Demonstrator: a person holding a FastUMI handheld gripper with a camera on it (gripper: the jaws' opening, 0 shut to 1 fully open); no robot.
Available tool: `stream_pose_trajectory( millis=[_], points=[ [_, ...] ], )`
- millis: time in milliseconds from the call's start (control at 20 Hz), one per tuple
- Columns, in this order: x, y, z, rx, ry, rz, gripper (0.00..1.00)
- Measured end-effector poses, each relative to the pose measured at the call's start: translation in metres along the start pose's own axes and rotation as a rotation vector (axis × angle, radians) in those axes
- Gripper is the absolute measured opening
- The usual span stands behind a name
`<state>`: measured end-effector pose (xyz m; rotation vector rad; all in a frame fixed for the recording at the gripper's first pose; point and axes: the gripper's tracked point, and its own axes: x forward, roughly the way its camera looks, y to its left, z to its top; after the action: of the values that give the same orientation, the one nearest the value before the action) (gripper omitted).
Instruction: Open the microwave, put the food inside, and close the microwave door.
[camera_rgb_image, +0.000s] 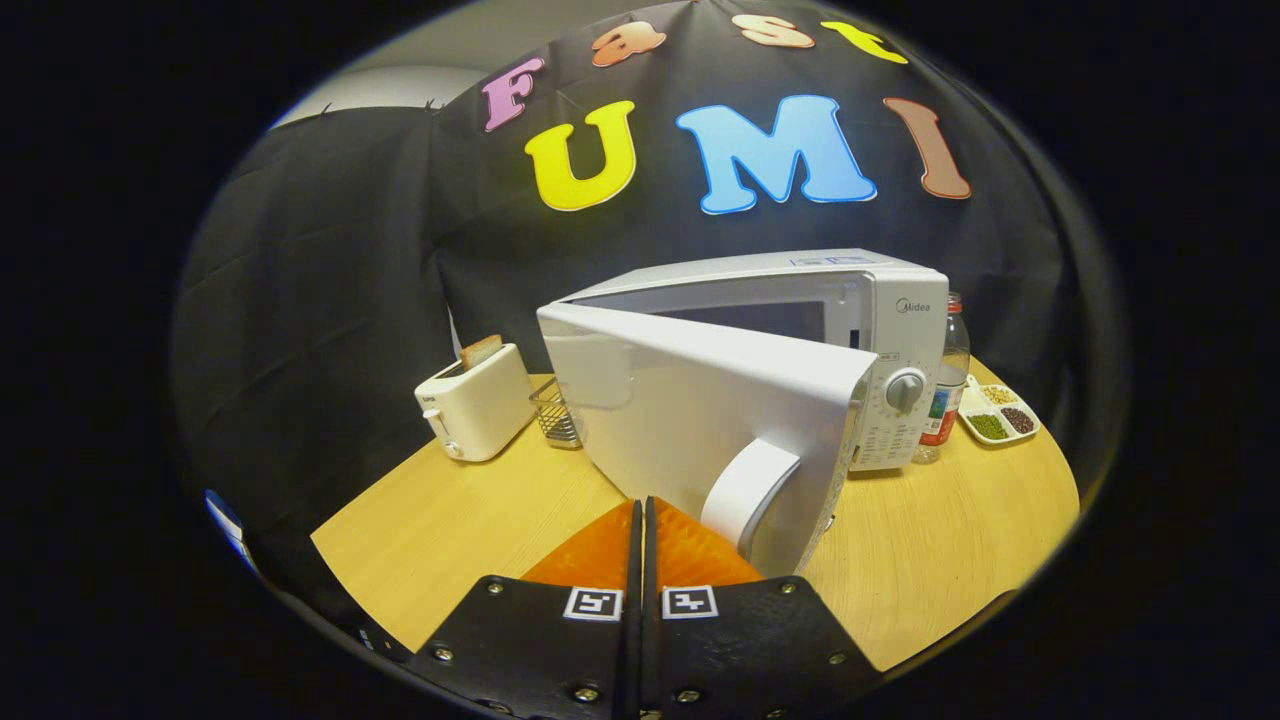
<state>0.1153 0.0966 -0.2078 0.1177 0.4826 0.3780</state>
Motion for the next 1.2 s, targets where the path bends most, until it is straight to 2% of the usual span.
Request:
stream_pose_trajectory(
  millis=[550,1200],
  points=[
    [0.034,-0.054,0.041,0.015,-0.048,-0.075,0.01],
    [0.094,-0.099,0.054,0.083,-0.038,-0.166,0.01]
  ],
)
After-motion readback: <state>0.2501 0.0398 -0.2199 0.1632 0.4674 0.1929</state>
